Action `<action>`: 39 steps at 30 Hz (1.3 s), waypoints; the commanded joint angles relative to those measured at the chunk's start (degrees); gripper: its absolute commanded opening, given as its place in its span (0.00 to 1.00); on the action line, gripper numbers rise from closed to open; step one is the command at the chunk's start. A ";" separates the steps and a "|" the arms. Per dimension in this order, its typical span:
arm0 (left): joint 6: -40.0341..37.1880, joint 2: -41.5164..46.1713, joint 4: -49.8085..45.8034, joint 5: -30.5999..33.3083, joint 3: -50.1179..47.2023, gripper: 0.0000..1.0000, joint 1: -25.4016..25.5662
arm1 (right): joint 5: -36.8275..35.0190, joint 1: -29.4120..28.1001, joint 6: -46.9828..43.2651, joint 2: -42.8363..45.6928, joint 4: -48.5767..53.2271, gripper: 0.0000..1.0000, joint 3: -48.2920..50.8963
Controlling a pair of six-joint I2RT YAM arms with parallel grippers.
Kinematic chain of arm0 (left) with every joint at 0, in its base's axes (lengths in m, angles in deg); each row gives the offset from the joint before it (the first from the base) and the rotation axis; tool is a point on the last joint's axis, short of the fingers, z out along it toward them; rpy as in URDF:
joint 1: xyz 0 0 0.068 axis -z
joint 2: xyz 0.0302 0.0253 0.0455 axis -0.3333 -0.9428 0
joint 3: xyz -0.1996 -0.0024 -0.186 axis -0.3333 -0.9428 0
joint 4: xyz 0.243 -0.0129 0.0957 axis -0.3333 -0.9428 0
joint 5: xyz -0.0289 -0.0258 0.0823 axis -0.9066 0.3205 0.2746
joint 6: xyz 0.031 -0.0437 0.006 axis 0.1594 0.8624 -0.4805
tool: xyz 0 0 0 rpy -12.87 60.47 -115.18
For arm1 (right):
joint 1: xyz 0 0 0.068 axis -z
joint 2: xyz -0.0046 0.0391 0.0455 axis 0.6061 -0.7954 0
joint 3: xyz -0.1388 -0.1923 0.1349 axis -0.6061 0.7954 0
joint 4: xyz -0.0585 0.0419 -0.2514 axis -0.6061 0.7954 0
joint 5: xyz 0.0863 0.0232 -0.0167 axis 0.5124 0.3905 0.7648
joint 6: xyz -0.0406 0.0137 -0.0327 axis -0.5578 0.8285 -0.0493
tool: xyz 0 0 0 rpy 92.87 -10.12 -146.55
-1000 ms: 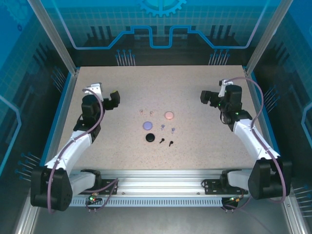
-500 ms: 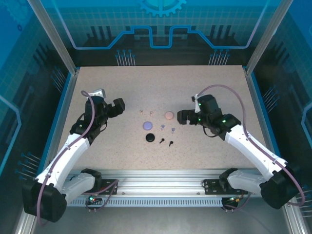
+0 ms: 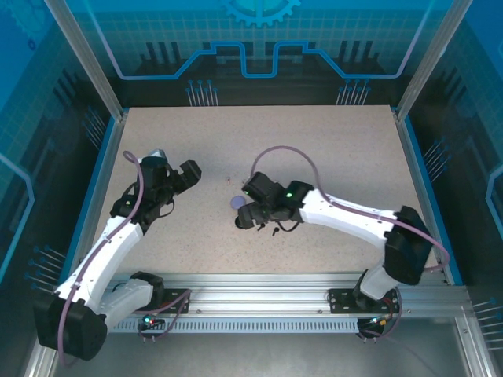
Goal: Insert the wireless bluetooth earbuds into the charging case
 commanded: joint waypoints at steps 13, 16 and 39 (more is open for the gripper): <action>9.11 3.38 -1.23 -5.83 -3.17 0.99 -13.32 | 5.01 -1.38 1.64 -19.29 8.33 0.85 -15.47; 9.55 2.45 -0.84 -8.30 -3.66 0.99 -15.53 | 5.13 -1.11 2.59 -20.72 8.43 0.85 -15.75; 10.43 1.71 3.06 -11.31 -7.19 0.99 -16.76 | 4.74 0.13 3.88 -29.91 9.04 0.72 -22.20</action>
